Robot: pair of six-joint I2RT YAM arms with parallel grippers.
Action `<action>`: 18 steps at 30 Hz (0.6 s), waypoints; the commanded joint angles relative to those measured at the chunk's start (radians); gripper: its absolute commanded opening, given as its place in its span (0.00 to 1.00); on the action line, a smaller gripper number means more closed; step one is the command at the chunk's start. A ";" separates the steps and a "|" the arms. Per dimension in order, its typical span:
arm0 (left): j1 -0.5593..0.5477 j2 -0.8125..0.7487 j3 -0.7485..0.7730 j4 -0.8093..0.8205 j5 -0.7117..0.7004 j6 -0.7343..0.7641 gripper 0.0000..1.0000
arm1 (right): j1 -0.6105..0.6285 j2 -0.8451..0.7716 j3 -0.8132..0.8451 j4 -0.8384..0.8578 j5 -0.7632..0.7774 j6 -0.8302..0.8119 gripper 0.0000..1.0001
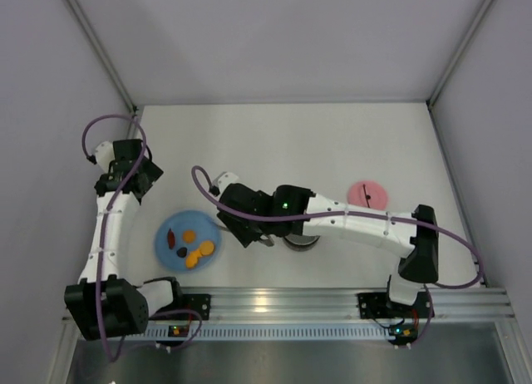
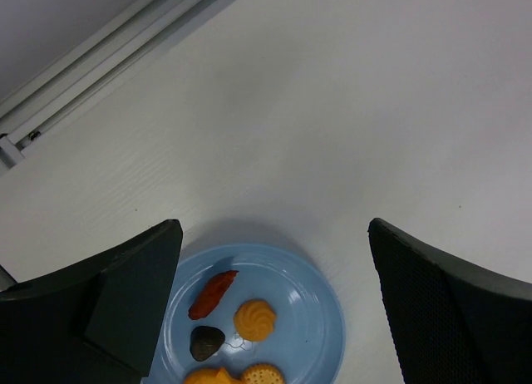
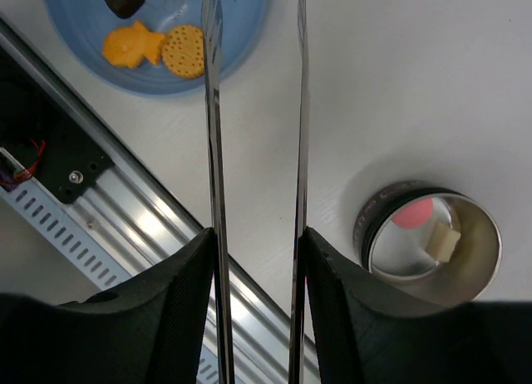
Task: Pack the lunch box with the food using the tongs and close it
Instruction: Pick up the fake food from the plate.
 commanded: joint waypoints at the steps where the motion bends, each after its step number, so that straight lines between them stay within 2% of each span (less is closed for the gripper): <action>1: 0.062 0.031 0.006 0.022 0.145 -0.029 0.99 | -0.022 0.049 0.111 0.099 -0.077 -0.064 0.45; 11: 0.146 -0.054 -0.051 0.050 0.068 -0.058 0.99 | -0.024 0.223 0.258 0.104 -0.172 -0.104 0.43; 18: 0.203 -0.005 -0.065 0.067 0.162 -0.058 0.99 | -0.024 0.306 0.329 0.114 -0.207 -0.114 0.43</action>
